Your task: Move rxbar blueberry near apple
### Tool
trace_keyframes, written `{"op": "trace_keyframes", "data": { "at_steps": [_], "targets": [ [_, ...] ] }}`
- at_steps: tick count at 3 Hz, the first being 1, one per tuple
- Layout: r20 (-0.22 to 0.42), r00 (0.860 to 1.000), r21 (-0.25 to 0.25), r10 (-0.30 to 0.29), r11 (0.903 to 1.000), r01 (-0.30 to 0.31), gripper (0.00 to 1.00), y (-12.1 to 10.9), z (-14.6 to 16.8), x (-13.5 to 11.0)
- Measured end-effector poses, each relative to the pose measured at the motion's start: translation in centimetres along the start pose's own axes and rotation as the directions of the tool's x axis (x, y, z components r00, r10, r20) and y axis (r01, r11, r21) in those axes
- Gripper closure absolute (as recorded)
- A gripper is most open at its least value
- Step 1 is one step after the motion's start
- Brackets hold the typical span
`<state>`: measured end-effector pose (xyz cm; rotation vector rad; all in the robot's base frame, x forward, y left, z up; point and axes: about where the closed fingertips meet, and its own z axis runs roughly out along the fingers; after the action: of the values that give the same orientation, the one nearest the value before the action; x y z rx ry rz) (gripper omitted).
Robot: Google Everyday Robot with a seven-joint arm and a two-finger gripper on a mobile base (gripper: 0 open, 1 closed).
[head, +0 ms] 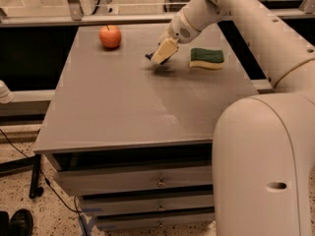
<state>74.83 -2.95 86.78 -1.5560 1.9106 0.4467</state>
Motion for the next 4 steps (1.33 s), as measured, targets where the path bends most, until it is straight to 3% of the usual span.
{"op": "trace_keyframes", "data": {
  "at_steps": [1,3,4],
  "targets": [
    [0.058,0.997,0.013,-0.058,0.9983,0.058,1.00,-0.8,0.4,-3.0],
    [0.074,0.996,0.013,-0.056,0.9984,0.056,1.00,-0.7,0.7,-3.2],
    [0.122,0.990,0.014,-0.072,0.9974,0.071,1.00,-1.0,2.4,-4.6]
  ]
}}
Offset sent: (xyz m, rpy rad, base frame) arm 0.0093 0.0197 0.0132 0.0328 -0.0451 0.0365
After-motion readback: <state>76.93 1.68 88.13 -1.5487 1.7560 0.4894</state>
